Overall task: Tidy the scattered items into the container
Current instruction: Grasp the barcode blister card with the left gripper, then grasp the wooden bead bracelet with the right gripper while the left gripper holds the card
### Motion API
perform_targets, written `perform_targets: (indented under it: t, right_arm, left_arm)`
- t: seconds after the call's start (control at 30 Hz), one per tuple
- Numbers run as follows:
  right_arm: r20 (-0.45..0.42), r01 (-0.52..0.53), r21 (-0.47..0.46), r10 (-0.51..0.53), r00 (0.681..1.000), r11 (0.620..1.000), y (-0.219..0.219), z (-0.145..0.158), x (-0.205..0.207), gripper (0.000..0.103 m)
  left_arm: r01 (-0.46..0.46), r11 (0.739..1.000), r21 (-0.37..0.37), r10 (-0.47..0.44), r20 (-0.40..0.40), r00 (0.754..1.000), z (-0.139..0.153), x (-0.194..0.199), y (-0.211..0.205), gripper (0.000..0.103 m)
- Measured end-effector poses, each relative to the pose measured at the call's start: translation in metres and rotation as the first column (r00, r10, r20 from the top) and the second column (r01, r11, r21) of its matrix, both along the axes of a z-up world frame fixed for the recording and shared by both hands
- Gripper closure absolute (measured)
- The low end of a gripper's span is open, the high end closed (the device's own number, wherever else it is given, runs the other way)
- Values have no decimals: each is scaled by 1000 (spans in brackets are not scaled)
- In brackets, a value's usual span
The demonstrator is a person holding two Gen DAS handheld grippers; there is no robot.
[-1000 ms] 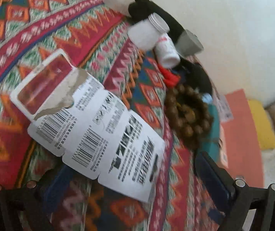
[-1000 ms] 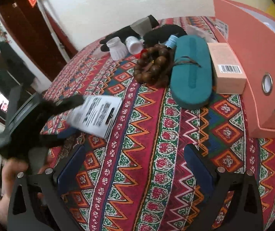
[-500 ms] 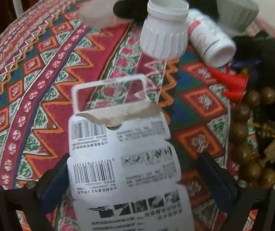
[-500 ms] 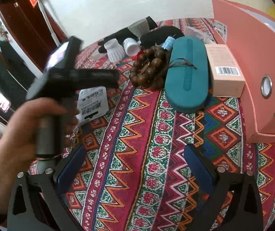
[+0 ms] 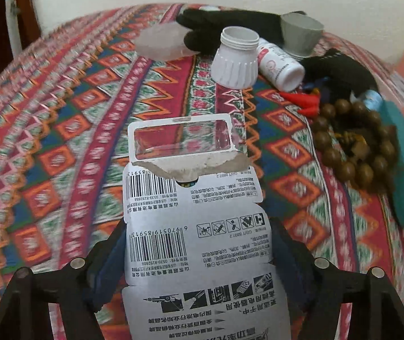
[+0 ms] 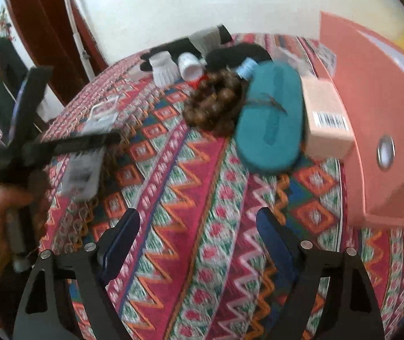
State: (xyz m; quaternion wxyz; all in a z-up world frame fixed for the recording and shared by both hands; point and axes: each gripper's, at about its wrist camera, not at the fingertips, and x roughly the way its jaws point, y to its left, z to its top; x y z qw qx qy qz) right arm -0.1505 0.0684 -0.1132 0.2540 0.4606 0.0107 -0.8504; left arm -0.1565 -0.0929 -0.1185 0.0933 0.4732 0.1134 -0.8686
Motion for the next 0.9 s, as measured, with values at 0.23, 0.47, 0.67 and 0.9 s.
perform_targets:
  t: [0.23,0.47,0.67,0.9]
  right_arm:
    - [-14,-85,18,86,996,996,-53,1,-53,40]
    - [-12,-97,199,102,995,975,-102,-17,-120,51]
    - [26,-104,271,101,995,957,-114,-25,-138,69]
    - [135,-85,31,80,988,996,-86,-16,-135,84]
  left_arm:
    - [-17,999,48,17,-14,1000,-2,18,-26,25]
    - [-30,996,79,32,-30,999,-2,30,-46,25]
    - [-9,995,98,10,-15,1000,-7,25,-42,25]
    - [-29,995,94,36,-72,997,15,44,-43,25]
